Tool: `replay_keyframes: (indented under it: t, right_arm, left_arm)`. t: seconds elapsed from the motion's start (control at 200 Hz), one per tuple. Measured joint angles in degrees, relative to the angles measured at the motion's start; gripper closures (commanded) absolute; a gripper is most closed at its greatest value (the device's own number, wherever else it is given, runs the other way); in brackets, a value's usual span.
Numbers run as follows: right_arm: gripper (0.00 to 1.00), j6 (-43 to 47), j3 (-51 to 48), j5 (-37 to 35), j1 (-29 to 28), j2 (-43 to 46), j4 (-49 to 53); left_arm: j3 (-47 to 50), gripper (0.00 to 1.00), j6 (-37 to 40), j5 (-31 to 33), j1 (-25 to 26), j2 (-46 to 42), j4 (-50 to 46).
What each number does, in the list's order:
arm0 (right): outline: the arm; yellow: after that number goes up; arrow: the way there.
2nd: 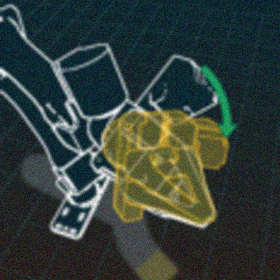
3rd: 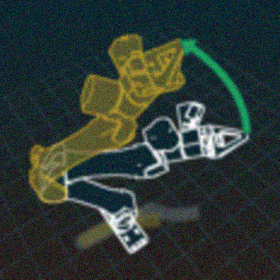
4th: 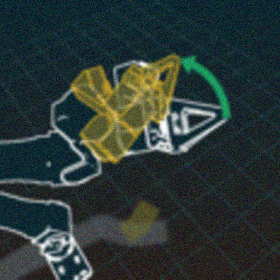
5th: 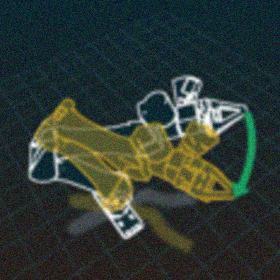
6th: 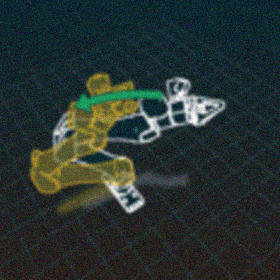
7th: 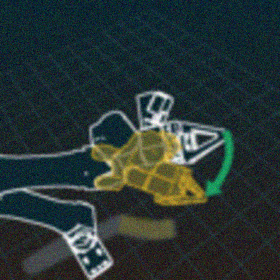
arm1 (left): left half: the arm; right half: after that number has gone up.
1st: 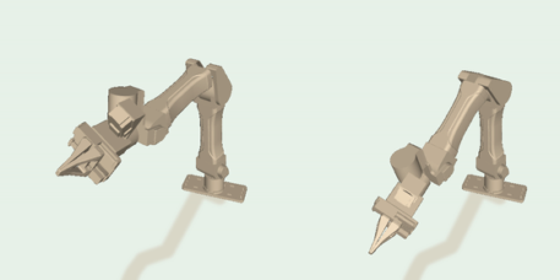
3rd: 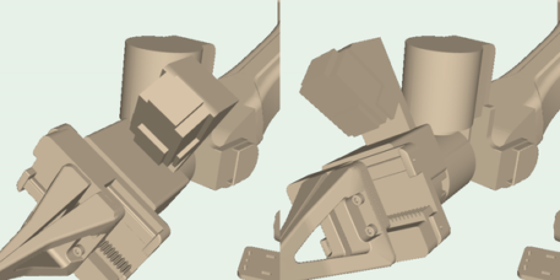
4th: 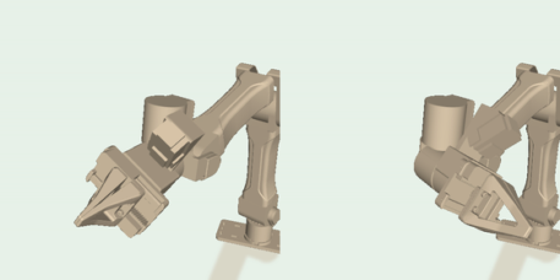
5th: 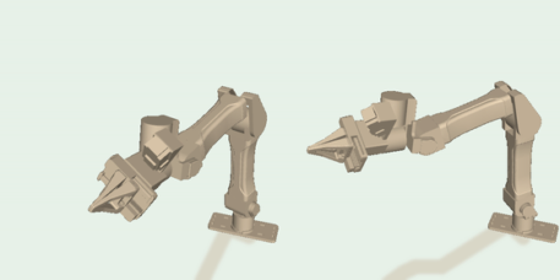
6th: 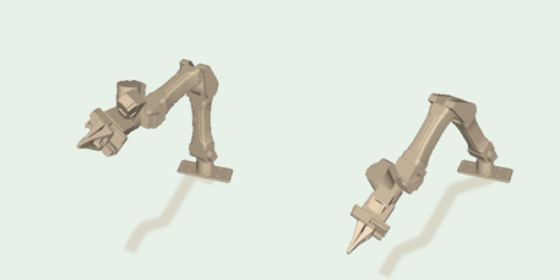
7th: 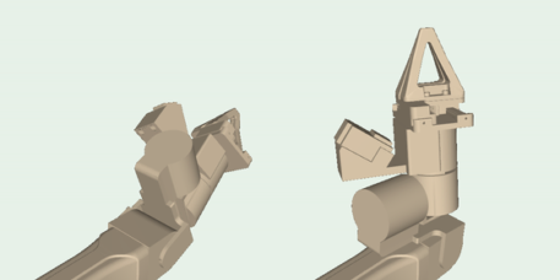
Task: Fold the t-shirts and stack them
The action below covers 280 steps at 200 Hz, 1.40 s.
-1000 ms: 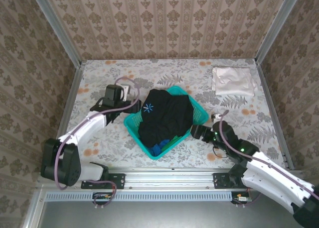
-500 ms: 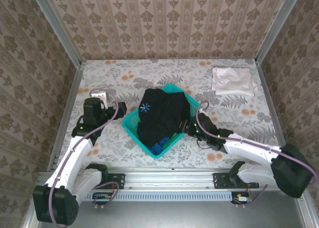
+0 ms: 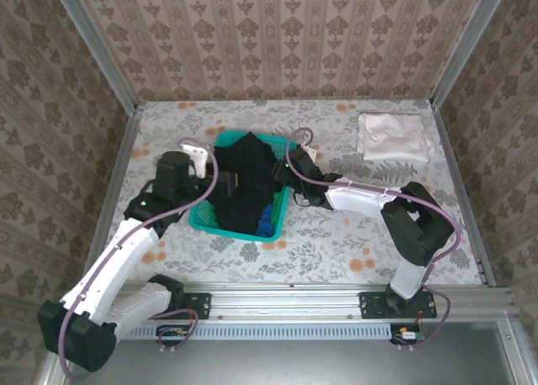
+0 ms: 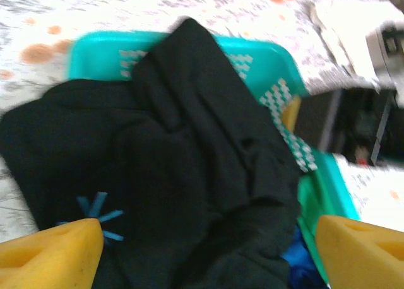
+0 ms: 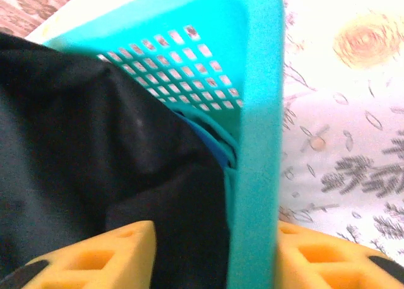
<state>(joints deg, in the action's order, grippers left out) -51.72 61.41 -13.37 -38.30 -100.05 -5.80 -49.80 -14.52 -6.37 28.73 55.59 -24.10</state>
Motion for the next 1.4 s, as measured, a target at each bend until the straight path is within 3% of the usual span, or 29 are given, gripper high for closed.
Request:
replay_keyframes:
  t: [0.135,0.285,0.5,0.71,0.855,0.95,1.035,1.115,1.195,1.4]
  right_arm:
    - [0.32,1.8,-2.4,2.1,4.5,5.0,0.3]
    - [0.23,2.7,-14.6,2.8,16.3,22.5,2.2]
    - [0.19,5.6,-28.4,3.4,31.3,47.1,10.4]
    - [0.14,9.6,-32.6,7.3,39.2,57.5,18.0]
    - [0.11,10.7,-33.5,9.7,40.9,58.4,18.5]
    - [0.1,11.1,-34.4,10.3,41.2,58.3,18.3]
    - [0.09,11.1,-35.3,10.4,41.6,57.9,18.2]
    - [0.09,11.1,-35.8,10.4,42.2,57.6,18.3]
    - [0.19,11.1,-35.8,10.4,42.6,57.6,18.2]
    - [0.19,11.3,-36.0,10.3,43.0,57.6,17.8]
  left_arm:
    - [-2.4,0.23,-2.3,5.7,11.5,6.3,-2.1]
    - [-11.4,0.28,-8.2,14.2,22.6,21.1,-4.1]
    - [-33.8,0.42,-15.1,24.8,28.6,46.9,-10.3]
    - [-37.7,0.56,-19.3,29.6,28.2,55.5,-15.5]
    - [-38.3,0.66,-20.3,30.5,28.0,57.2,-16.7]
    - [-37.1,0.81,-20.2,29.7,27.2,57.2,-15.7]
    - [-34.0,0.83,-18.5,29.6,25.6,55.7,-13.9]
    - [-29.4,0.84,-14.5,29.3,22.8,52.2,-12.3]
    - [-25.0,0.85,-10.3,29.3,18.7,48.9,-11.2]
    - [-19.5,0.87,2.3,27.5,4.1,42.6,-8.1]
